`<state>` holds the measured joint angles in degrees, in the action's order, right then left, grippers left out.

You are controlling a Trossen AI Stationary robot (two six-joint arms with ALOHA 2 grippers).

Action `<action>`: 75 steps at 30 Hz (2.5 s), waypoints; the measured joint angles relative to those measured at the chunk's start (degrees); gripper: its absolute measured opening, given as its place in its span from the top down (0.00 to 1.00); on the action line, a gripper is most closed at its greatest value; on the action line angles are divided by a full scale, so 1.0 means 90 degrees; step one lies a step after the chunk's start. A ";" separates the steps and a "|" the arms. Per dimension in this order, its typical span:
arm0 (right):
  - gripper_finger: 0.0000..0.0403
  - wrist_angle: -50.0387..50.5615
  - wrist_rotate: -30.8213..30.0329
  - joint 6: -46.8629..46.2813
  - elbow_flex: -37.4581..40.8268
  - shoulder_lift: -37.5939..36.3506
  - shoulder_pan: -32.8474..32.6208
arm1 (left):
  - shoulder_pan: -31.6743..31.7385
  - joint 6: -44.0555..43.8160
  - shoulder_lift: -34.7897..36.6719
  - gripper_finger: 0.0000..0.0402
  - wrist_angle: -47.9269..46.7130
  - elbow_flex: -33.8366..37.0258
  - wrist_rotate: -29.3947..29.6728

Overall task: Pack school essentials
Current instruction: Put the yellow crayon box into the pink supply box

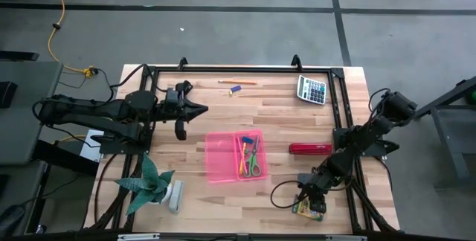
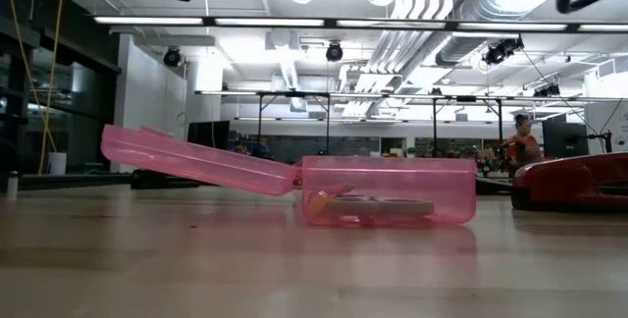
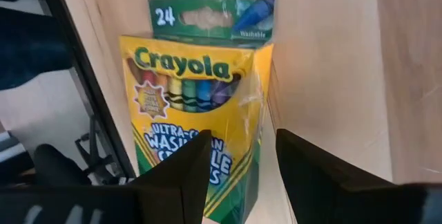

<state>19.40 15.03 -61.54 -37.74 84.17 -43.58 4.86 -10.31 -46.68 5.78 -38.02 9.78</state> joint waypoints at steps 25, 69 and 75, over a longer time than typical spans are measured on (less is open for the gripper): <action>1.00 0.0201 -0.0178 0.0527 0.0005 -0.0700 -0.0079 | -0.0002 0.0002 0.0002 1.00 -0.0147 0.0000 0.0134; 1.00 -0.5032 -0.0580 0.5338 -0.0002 -0.2160 0.5938 | 0.0001 -0.0333 0.0005 1.00 0.0435 0.0002 0.0024; 1.00 -0.4848 -0.0565 0.5182 -0.0002 -0.2141 0.5886 | 0.0002 -0.0333 0.0005 1.00 0.0435 0.0002 0.0024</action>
<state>-24.24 9.94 -14.90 -37.76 64.90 9.40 4.89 -13.30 -46.63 9.69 -38.00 10.00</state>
